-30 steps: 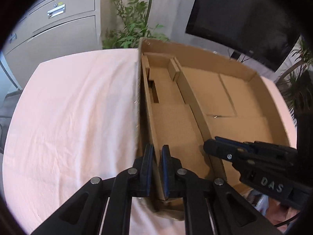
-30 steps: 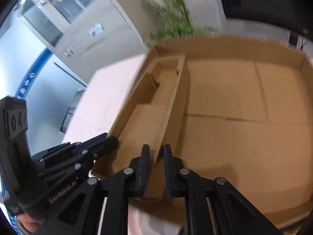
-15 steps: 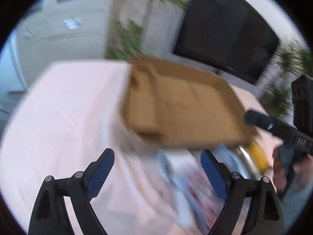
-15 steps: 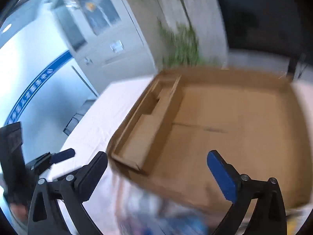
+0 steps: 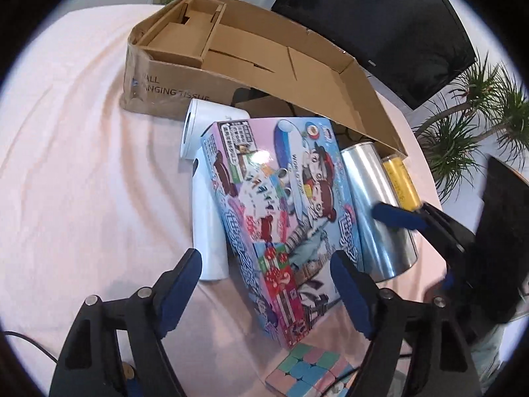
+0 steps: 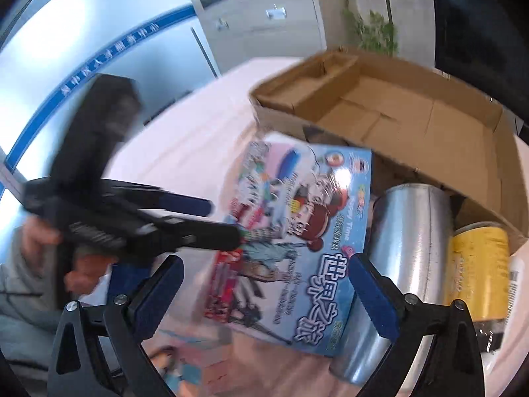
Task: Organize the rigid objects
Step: 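Grasp the World Tour game box with the left tool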
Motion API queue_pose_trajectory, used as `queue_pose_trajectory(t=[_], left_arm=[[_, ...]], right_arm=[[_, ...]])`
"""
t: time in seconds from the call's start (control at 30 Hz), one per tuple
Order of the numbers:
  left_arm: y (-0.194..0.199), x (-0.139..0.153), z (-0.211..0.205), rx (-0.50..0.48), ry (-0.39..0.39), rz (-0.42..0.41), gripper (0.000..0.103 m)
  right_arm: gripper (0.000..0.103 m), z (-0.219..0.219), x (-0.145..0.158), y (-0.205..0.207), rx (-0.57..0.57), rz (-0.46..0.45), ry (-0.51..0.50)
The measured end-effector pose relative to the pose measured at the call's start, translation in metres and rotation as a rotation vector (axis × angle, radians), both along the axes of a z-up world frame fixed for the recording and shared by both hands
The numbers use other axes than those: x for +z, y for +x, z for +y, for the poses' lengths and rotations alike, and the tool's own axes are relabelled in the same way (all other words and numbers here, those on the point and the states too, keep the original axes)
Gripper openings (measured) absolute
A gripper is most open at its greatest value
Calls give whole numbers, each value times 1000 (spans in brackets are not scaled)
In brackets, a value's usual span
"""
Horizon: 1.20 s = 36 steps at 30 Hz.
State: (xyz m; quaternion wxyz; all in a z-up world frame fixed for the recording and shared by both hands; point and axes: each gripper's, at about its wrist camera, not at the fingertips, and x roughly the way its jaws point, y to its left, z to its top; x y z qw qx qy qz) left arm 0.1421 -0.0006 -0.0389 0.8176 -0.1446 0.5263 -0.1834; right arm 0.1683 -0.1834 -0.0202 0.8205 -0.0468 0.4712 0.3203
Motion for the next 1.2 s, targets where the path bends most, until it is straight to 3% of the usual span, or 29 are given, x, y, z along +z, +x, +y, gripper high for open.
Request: queue_pose_trajectory(t=[0.17, 0.27, 0.4, 0.47, 0.57, 0.7, 0.77, 0.9, 0.97, 1.2], left_arm=[[2, -19, -2, 19, -35, 53, 77], [2, -20, -5, 34, -10, 29, 77], [1, -26, 1, 66, -13, 41, 75], [-2, -29, 8, 82, -12, 52, 68], [-11, -30, 22, 103, -23, 67, 67], [-25, -32, 31, 100, -73, 92, 67], [-25, -39, 25, 70, -111, 119, 66], [-17, -59, 23, 104, -145, 171, 66], [-16, -63, 26, 118, -176, 170, 66], [-16, -61, 32, 100, -166, 159, 64]], right_arm=[[103, 19, -30, 16, 28, 46, -95], [103, 29, -38, 9, 31, -2, -191], [103, 36, -38, 7, 30, -9, -172], [103, 48, -38, -2, 73, 23, -120], [102, 57, -36, -12, 114, 41, -68], [102, 40, -32, 2, 3, 15, -107], [102, 35, -32, 7, 11, 32, -139], [103, 44, -43, 8, 22, 6, -259], [103, 44, -43, 10, 19, -5, -270], [103, 51, -40, 7, 22, 9, -261]])
